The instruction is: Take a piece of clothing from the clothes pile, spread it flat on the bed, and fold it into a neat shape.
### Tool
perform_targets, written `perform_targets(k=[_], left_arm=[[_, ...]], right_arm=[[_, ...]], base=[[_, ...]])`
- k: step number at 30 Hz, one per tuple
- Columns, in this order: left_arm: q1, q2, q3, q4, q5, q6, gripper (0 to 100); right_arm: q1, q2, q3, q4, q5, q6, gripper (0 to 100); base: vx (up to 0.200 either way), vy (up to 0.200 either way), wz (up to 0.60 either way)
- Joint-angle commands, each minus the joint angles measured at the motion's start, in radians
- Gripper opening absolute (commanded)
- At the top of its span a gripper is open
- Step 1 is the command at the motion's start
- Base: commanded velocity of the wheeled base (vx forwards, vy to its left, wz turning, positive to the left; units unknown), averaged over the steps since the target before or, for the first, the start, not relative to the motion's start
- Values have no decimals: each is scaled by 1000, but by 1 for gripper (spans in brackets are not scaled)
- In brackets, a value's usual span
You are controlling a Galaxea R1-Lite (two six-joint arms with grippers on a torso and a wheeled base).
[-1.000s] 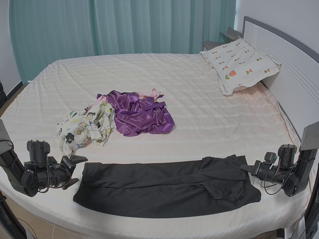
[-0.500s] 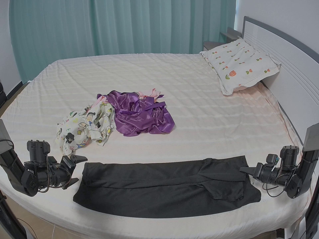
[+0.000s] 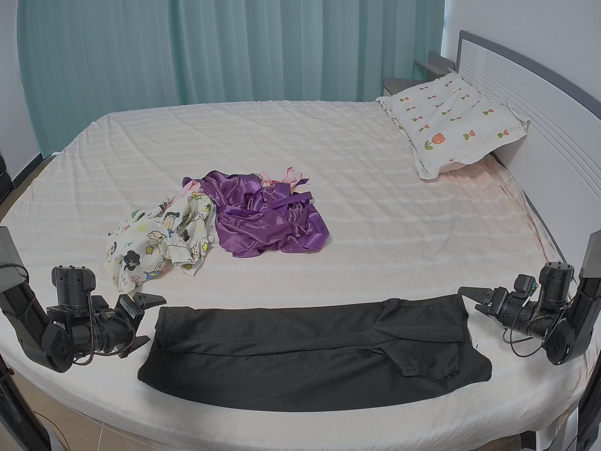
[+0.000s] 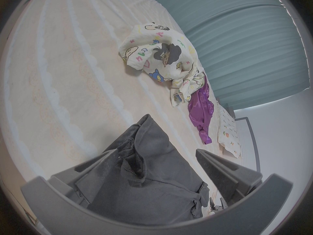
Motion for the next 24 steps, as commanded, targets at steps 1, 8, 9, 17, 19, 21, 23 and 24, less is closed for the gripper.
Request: perform_targets(k=[1, 8, 9, 17, 19, 21, 23, 24], left_arm=[[1, 17, 1, 0, 1, 0, 100], [1, 10, 8, 0, 2, -4, 100], [1, 10, 13, 0, 2, -4, 100], [0, -12, 34, -1, 2, 1, 100], [-2, -20, 30, -1, 4, 1, 100], [-2, -26, 24, -1, 7, 0, 100], [-2, -29, 21, -1, 8, 0, 100], [-2, -30, 21, -1, 8, 0, 100]], right_arm=[[-21, -22, -26, -4, -2, 30, 100], [-27, -33, -32, -5, -1, 91, 100], [-27, -33, -30, -5, 1, 91, 100], [-25, -25, -32, -5, -1, 91, 100], [-24, -27, -30, -5, -1, 91, 100], [-24, -25, -29, -5, -1, 91, 100], [-22, -25, -30, -5, -1, 91, 100], [-22, -25, -30, -5, -1, 91, 100]], base=[[0, 0, 0], [-114, 0, 0], [-200, 0, 0], [-100, 0, 0], [0, 0, 0], [0, 0, 0], [0, 0, 0], [0, 0, 0]])
